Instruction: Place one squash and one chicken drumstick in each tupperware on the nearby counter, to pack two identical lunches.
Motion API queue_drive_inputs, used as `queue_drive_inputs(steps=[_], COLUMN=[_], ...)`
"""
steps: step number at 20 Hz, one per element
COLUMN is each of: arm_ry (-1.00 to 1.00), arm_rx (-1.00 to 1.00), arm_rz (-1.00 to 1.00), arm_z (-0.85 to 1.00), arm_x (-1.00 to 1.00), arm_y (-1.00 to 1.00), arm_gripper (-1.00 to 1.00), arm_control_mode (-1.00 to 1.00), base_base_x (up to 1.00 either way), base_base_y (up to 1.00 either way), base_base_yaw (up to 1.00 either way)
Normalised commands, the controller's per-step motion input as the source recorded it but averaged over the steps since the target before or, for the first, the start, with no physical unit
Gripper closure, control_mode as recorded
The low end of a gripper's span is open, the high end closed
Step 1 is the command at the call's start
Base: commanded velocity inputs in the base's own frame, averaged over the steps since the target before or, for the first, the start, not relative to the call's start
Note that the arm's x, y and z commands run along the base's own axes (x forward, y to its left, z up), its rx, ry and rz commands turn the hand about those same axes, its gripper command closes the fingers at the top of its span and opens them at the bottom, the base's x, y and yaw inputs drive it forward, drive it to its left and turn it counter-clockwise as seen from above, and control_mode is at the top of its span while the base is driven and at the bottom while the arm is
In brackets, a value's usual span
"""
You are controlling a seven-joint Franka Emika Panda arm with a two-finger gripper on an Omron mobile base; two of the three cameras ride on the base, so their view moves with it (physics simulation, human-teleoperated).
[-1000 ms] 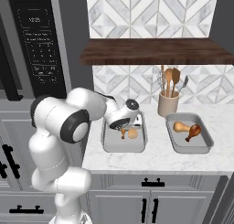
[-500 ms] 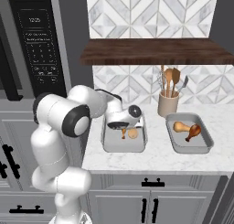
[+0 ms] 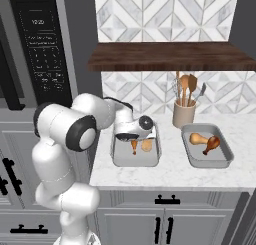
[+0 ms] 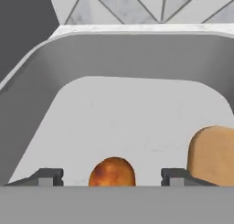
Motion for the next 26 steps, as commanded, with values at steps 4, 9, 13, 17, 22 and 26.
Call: queue_drive_inputs(steps=[4, 9, 13, 17, 22, 26], arm_ry=[-0.02, -0.09, 0.01, 0.22, 0.13, 0.00], arm_rx=[0.00, 0.00, -0.06, -0.10, -0.02, 0.01], arm_rz=[0.00, 0.00, -0.08, -0.15, -0.11, -0.07], arm_z=[0.45, 0.75, 0.84, 1.00, 1.00, 1.00], arm_x=[-0.16, -0.78, -0.97, -0.71, -0.80, -1.00], arm_y=[0.00, 0.00, -0.04, -0.06, -0.09, -0.01], arm_gripper=[-1.00, -1.00, -1.00, -1.00, -1.00, -1.00], arm_control_mode=[-1.00, -1.00, -1.00, -1.00, -1.00, -1.00], base_base_x=[0.00, 0.00, 0.00, 0.00, 0.00, 0.00], base_base_y=[0.00, 0.00, 0.00, 0.00, 0.00, 0.00], base_base_yaw=[0.00, 0.00, 0.00, 0.00, 0.00, 0.00])
